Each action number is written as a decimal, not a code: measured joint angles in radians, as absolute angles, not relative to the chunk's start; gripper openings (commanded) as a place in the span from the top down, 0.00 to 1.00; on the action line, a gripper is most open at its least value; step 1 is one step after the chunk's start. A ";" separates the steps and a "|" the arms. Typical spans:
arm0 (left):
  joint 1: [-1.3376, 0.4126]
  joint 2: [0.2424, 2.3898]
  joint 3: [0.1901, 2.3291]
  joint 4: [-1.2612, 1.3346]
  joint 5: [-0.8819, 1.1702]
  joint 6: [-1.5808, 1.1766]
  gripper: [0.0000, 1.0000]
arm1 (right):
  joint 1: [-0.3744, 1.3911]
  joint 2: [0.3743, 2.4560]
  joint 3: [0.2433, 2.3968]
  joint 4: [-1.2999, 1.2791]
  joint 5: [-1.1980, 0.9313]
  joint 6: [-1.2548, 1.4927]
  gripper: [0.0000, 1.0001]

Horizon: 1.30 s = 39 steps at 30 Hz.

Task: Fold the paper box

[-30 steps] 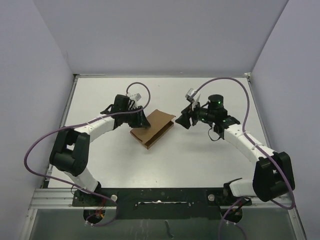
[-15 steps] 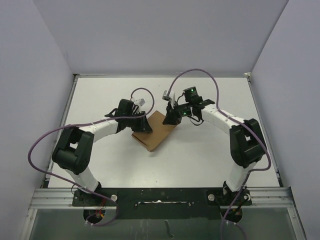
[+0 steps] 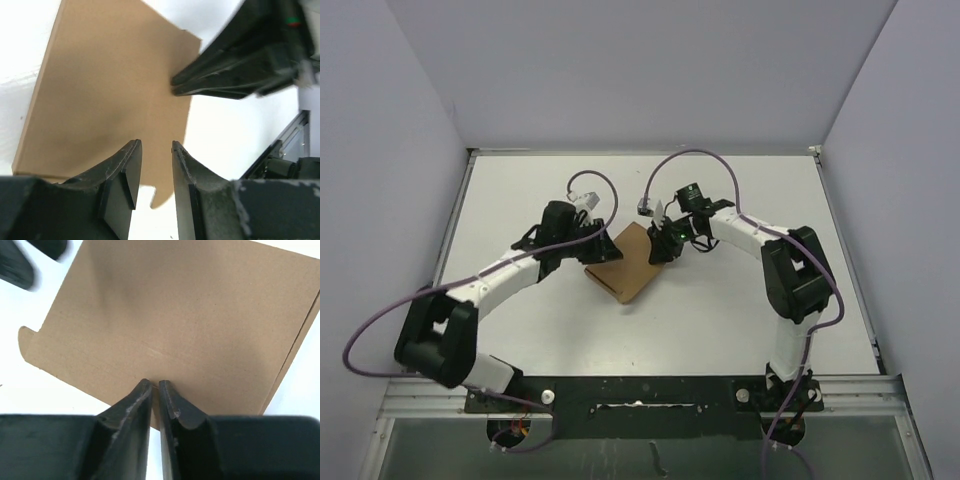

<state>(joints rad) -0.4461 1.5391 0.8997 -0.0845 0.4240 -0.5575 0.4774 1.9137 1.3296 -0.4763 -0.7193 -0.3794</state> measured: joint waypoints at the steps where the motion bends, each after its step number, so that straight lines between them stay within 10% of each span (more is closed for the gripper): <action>1: -0.447 1.495 0.882 -0.083 0.419 -0.567 0.70 | 0.476 1.911 1.328 -0.479 -0.726 -0.386 0.77; 10: -0.450 1.056 0.494 0.009 0.363 -0.773 0.61 | 0.382 1.673 1.192 -0.406 -0.889 -0.375 0.61; 30: -0.439 1.040 0.309 0.293 0.262 -1.177 0.53 | 0.275 1.643 1.149 -0.294 -0.981 -0.261 0.51; 39: -0.440 0.949 0.283 0.295 0.200 -1.272 0.52 | 0.278 1.898 1.454 -0.428 -0.951 -0.250 0.46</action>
